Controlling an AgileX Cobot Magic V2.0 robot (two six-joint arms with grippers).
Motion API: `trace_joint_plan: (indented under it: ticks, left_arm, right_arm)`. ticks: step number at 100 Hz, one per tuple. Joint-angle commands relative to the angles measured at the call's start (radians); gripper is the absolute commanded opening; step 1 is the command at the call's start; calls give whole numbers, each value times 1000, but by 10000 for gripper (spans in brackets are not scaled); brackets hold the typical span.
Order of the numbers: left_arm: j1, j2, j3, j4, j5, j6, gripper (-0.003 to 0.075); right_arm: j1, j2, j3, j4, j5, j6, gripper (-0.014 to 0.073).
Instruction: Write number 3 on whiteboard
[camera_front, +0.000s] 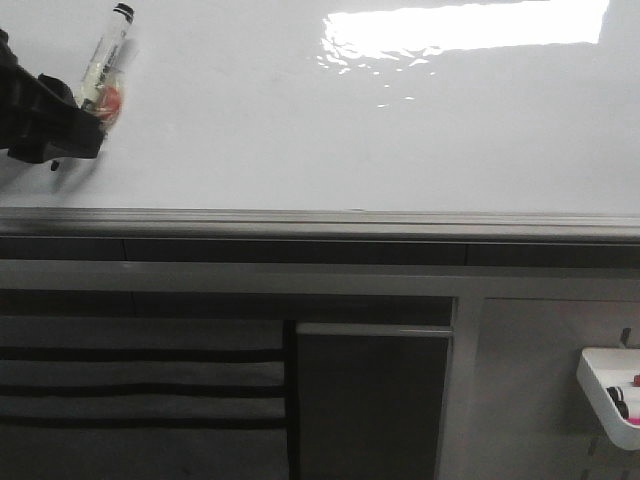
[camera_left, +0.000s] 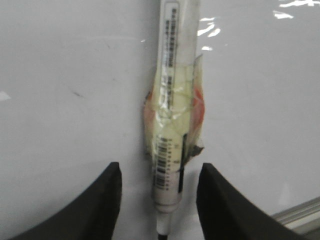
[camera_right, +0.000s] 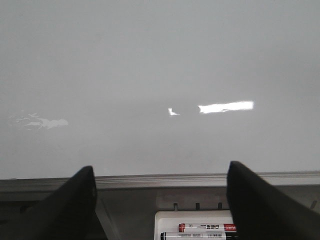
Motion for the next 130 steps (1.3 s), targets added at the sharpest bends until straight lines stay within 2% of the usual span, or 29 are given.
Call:
trace_joint_plan:
  ticks: [1, 21, 55, 68, 82, 97, 114, 122, 130]
  left_arm:
    - [-9, -4, -31, -2, -97, 4, 313]
    - [-9, 20, -31, -2, -111, 4, 299]
    - [-9, 7, -31, -2, -109, 4, -12]
    - [-10, -39, -31, -2, -34, 4, -18]
    - [-10, -138, -53, -2, 172, 6, -18]
    - [-10, -235, -144, 6, 513, 44, -18]
    - [-31, -312, -266, -38, 899, 221, -18]
    - [-57, -327, -303, -92, 1029, 342, -18]
    - [-87, -329, -335, -174, 1097, 431, -18]
  right_arm:
    - [-6, 18, -31, -5, -68, -11, 489]
    - [-6, 18, -31, -5, -68, -11, 489]
    - [-6, 18, -31, -5, -68, -11, 489]
    - [-6, 20, -51, 37, -34, -11, 489]
    - [-6, 45, -115, 71, 78, -13, 489]
    - [-6, 137, -183, 190, 213, -116, 489]
    - [-6, 285, -248, 489, 339, -400, 489]
    - [-6, 351, -269, 618, 372, -540, 489]
    - [-6, 423, -286, 735, 408, -708, 489]
